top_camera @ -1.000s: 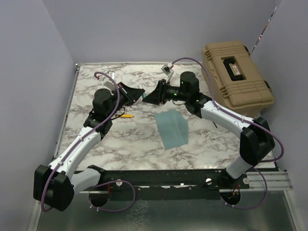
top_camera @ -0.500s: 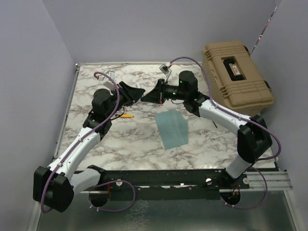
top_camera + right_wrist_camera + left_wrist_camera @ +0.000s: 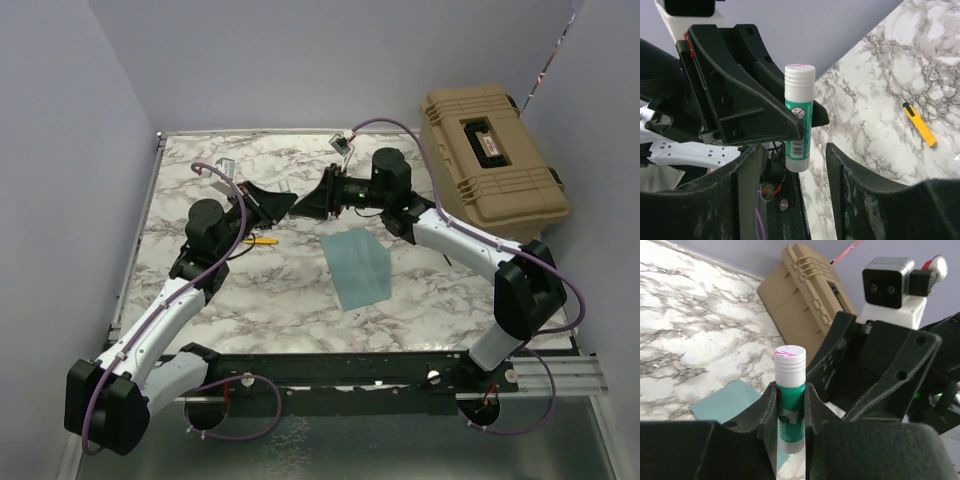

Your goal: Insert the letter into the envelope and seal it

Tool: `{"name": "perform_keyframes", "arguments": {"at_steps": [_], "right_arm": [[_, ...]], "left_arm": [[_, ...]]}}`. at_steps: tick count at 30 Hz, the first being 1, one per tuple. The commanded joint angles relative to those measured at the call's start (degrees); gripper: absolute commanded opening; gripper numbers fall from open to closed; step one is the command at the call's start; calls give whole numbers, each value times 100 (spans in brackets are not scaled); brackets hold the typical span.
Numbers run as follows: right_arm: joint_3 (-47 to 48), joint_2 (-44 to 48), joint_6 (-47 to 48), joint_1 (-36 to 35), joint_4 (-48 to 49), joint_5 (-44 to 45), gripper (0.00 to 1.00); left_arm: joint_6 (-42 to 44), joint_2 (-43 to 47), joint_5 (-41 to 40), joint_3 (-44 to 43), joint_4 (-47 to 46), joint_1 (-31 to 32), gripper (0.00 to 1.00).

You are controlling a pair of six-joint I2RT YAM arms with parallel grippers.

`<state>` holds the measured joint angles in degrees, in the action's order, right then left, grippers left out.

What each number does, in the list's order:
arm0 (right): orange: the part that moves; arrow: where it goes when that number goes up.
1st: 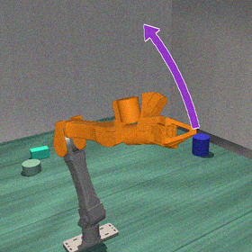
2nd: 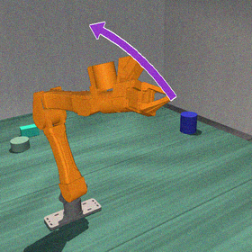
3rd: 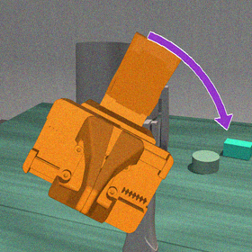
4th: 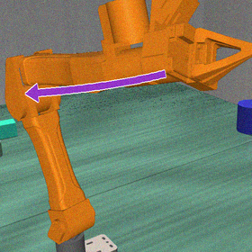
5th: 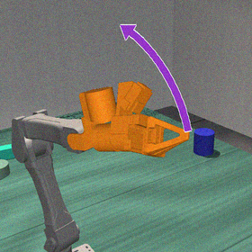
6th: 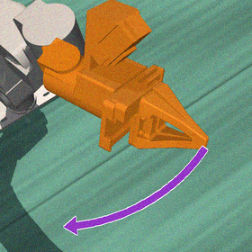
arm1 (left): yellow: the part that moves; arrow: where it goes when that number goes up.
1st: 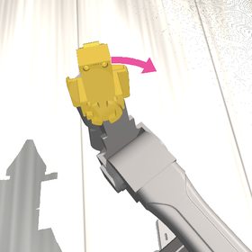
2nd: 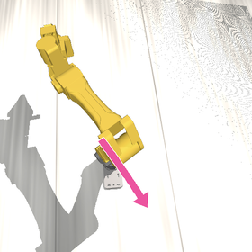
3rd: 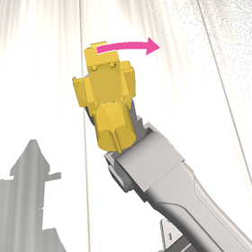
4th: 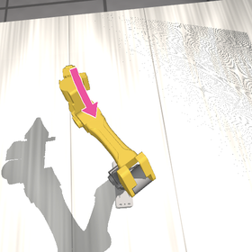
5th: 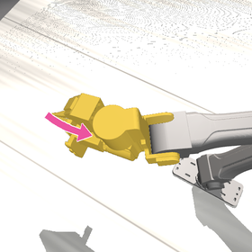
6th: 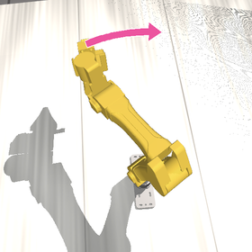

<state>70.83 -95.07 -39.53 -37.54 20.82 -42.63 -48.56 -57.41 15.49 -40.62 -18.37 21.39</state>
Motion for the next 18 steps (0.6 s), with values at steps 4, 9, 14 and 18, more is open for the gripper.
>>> {"name": "perform_keyframes", "arguments": {"at_steps": [4,9,14,18], "right_arm": [[80,768,1224,19,-1395,597,68],[540,781,1381,19,-2272,745,69],[1031,429,862,19,-2231,328,63],[1289,237,682,10,-2301,237,60]], "left_arm": [[2195,501,292,125,271,5,0],[3248,579,1007,-281,865,1,0],[3619,331,1326,-593,1243,4,0],[3677,258,1434,-660,1183,6,0]]}}
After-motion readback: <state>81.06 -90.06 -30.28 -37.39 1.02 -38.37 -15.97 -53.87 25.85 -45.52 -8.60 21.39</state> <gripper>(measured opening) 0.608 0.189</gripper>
